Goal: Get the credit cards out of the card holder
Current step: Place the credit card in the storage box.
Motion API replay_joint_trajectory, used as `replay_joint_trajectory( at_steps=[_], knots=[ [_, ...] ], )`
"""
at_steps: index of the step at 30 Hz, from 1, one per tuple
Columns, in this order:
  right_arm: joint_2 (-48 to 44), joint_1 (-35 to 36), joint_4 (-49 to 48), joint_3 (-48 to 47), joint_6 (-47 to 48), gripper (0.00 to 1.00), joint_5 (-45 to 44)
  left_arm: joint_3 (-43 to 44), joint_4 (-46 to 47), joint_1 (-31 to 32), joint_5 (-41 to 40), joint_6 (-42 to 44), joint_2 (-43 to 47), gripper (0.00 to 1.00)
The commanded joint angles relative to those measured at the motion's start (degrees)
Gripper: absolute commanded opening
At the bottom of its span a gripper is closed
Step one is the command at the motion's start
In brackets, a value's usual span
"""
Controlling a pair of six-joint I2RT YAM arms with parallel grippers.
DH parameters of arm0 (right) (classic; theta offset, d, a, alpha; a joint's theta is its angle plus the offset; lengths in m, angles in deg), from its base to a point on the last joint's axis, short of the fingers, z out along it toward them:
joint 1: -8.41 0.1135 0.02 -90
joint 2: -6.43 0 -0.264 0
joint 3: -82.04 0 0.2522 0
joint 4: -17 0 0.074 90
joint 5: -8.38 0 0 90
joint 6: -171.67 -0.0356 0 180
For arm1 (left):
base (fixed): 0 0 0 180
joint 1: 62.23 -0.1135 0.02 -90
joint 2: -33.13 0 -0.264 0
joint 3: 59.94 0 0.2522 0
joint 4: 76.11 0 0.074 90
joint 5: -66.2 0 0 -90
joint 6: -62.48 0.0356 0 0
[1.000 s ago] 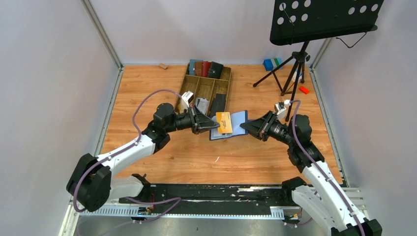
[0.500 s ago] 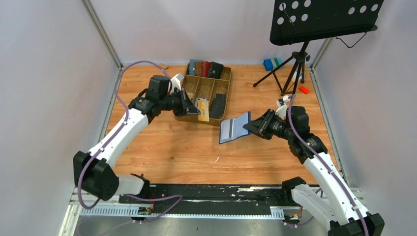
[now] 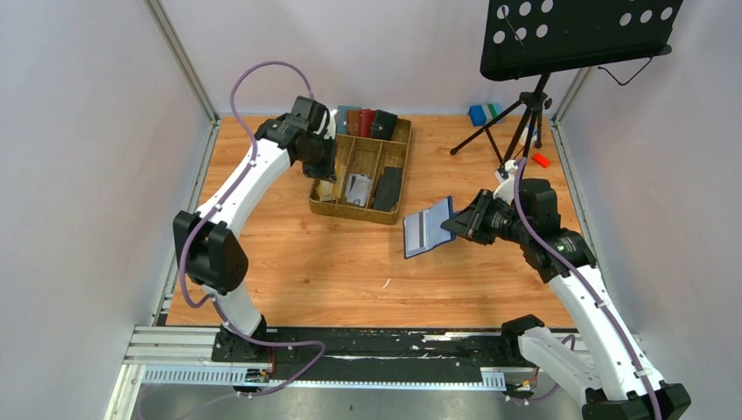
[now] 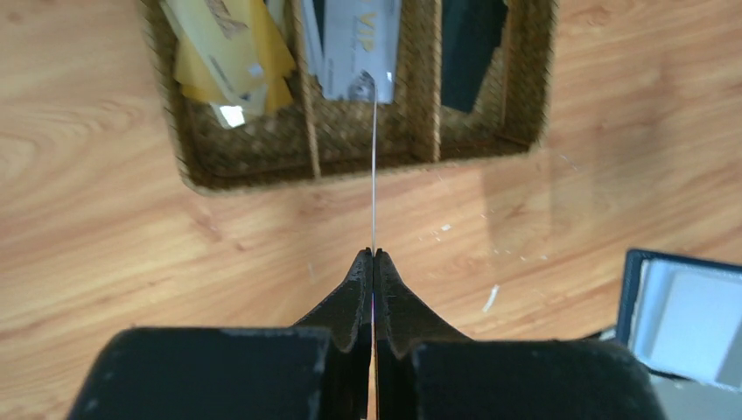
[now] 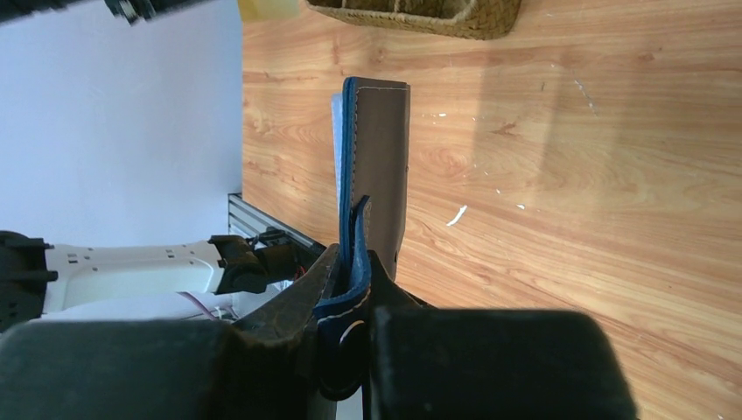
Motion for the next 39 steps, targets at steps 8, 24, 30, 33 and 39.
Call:
replay_joint_trajectory(
  at_steps=[8,24,30,33,39],
  knots=[
    [-1.4,-0.3,5.7,-2.5,5.3,0.0,-0.4,17.5,-8.3,0.0,-12.2,9.8,-12.7,0.0],
    [0.6,-0.3,11.7,-7.2,11.6,0.0,-6.0,25.1,-7.0,-0.8,-13.8,12.0,-25.4,0.0],
    [1.0,-0.4,13.1,-8.3,11.9,0.0,-8.4,25.5,-5.0,-3.1,-10.6,12.0,-28.8,0.0],
    [1.1,-0.4,12.9,-8.1,11.7,0.0,-8.4,25.1,-4.0,-4.4,-4.3,11.7,-29.6,0.0],
    [1.8,-0.5,12.3,-8.1,11.3,0.0,-8.6,23.9,-4.4,-6.3,-1.8,11.3,-30.7,0.0]
  ],
)
